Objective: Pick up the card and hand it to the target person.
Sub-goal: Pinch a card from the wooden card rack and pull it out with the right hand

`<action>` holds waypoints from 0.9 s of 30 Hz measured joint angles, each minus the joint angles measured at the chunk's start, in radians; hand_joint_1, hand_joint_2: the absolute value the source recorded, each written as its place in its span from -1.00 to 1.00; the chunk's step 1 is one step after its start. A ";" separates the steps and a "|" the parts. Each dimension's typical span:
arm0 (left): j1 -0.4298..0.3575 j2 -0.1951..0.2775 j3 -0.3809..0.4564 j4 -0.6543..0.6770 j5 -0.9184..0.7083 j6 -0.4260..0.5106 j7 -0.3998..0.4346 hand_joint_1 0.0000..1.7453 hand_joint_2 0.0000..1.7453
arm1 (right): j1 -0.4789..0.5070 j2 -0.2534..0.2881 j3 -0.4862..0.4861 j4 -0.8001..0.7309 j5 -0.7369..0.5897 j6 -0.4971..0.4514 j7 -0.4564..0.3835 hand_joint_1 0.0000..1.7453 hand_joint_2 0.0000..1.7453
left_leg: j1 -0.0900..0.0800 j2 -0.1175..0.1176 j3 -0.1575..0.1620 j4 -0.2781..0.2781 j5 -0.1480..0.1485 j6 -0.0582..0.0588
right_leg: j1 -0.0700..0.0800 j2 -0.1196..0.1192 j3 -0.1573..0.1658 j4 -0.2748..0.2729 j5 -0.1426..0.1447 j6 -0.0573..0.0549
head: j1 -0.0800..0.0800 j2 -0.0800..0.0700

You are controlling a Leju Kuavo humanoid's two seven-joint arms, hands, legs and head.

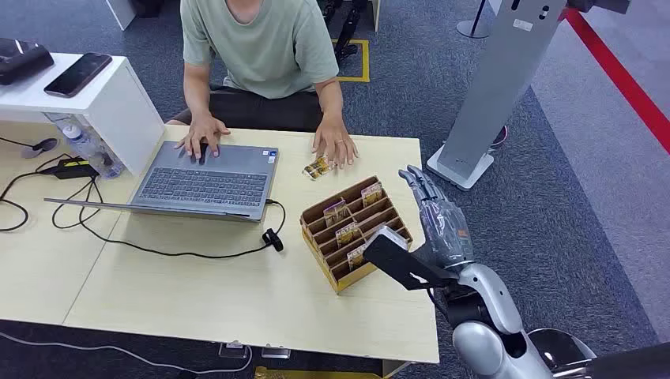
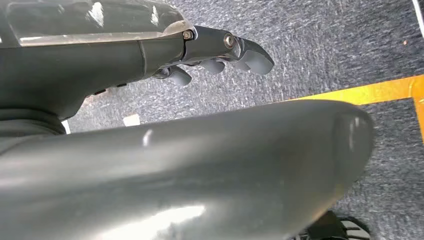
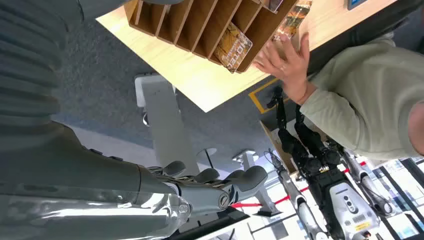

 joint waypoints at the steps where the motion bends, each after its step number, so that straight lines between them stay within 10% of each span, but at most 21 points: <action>1: 0.000 0.000 -0.001 0.000 -0.002 0.000 0.000 -1.00 -1.00 | -0.005 -0.001 0.007 0.002 0.004 0.002 0.005 -0.85 1.00 | 0.000 0.000 0.000 0.000 0.000 0.000 | 0.000 0.000 0.000 0.000 0.000 0.000 | 0.000 0.000; 11: -0.002 0.000 -0.023 0.000 -0.016 -0.006 0.022 -1.00 -1.00 | -0.028 -0.012 0.094 0.032 0.023 0.020 0.037 0.43 1.00 | 0.000 0.000 0.000 0.000 0.000 0.000 | 0.000 0.000 0.000 0.000 0.000 0.000 | 0.000 0.000; 27: -0.001 0.000 -0.024 0.000 -0.009 -0.010 0.039 -1.00 -1.00 | -0.024 -0.019 0.148 0.088 0.013 0.021 0.047 0.44 1.00 | 0.000 0.000 0.000 0.000 0.000 0.000 | 0.000 0.000 0.000 0.000 0.000 0.000 | 0.000 0.000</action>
